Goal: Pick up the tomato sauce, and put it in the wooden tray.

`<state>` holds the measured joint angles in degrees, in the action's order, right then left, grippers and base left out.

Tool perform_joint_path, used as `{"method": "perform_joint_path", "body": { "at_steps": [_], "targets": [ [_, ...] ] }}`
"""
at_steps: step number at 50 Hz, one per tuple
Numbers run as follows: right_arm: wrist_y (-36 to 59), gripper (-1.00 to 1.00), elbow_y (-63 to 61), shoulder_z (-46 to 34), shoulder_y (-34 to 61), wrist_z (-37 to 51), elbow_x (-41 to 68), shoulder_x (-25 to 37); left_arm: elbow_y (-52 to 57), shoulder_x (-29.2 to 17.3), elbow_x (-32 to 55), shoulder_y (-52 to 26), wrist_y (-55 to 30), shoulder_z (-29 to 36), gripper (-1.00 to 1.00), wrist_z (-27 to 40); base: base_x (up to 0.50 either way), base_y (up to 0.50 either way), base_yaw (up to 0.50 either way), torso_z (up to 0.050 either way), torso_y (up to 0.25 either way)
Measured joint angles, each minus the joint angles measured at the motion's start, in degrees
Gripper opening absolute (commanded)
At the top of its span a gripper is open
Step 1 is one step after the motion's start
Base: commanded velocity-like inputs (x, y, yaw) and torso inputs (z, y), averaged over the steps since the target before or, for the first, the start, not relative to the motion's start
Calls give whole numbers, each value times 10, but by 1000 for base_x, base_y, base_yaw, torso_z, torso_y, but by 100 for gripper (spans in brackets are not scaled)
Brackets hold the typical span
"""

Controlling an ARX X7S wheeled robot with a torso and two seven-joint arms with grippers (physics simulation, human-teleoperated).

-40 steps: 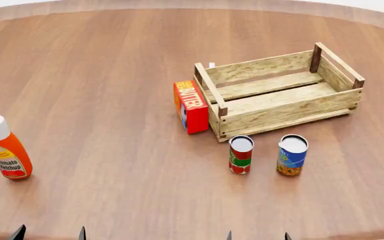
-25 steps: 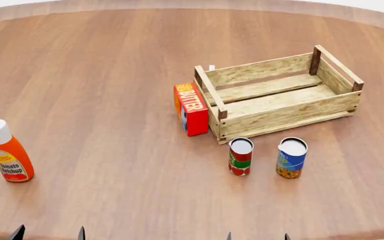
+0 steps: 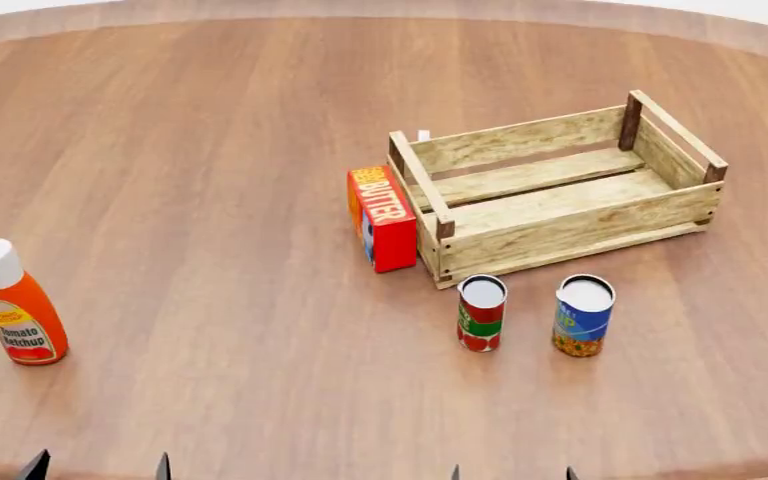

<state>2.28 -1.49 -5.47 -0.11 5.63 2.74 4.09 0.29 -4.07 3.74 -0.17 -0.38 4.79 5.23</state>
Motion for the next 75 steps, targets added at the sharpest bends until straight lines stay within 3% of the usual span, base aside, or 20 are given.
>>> {"method": "perform_joint_path", "body": {
  "at_steps": [14,75],
  "targets": [
    [2,100,0,-12,1,9,11,11,-2,-10,12,-1,4,10,100,10,120,0,0,0,0],
    [-1,100,0,-50,6,41,35,41,-2,-39,41,-5,8,46,100,45,328,0,0,0,0]
  ]
}}
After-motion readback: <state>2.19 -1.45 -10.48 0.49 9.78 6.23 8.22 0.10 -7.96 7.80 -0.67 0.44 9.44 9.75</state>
